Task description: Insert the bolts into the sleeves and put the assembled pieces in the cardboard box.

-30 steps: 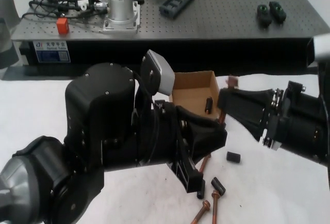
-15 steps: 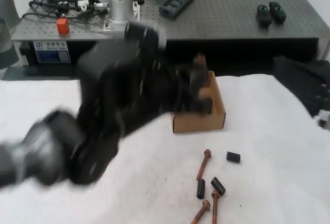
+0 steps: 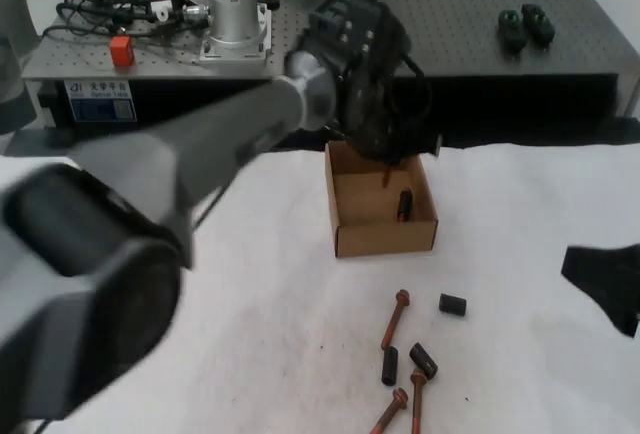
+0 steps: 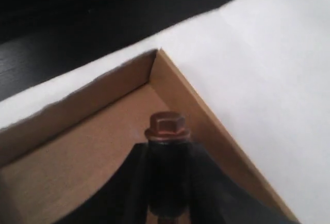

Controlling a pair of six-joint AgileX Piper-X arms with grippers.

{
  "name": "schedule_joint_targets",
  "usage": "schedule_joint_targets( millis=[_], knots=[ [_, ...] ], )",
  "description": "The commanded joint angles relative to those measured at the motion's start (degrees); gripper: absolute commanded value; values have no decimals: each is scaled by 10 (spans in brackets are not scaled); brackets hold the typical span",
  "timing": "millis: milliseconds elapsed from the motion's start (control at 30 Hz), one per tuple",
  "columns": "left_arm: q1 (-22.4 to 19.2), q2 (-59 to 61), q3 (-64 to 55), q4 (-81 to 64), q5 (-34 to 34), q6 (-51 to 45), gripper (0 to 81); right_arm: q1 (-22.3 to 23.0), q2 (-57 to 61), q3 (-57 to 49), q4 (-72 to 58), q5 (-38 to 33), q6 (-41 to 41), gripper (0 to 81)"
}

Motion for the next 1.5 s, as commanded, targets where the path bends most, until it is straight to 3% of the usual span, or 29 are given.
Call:
schedule_joint_targets(
  millis=[0, 133, 333, 400, 500, 700, 800, 1133, 1367, 1467],
  knots=[
    [0, 54, -92, 67, -8, 17, 6, -2, 16, -4, 9, 16, -12, 372],
    [1, 69, -100, 86, -8, 19, 39, -2, 64, -9, 9, 33, -58, 372],
    [1, 70, -103, 101, -3, 19, 355, 36, 204, -74, 44, 86, -171, 372],
    [1, 61, -113, 122, -3, 19, 417, 59, 262, -112, 53, 113, -215, 372],
    [4, 25, -117, 157, -3, 28, 419, 94, 347, -179, 71, 138, -265, 372],
    [23, -66, -88, 226, -27, 63, 277, 160, 529, -326, 177, 195, -362, 372],
    [35, -109, -25, 227, -37, 73, 252, 185, 611, -395, 213, 217, -393, 372],
    [48, -277, 245, 119, -31, 75, 252, 198, 749, -486, 259, 235, -413, 371],
    [48, -322, 307, 122, -21, 105, 252, 198, 760, -486, 262, 278, -413, 111],
    [48, -322, 312, 139, 27, 107, 252, 198, 760, -486, 273, 311, -413, 14]
  ],
)
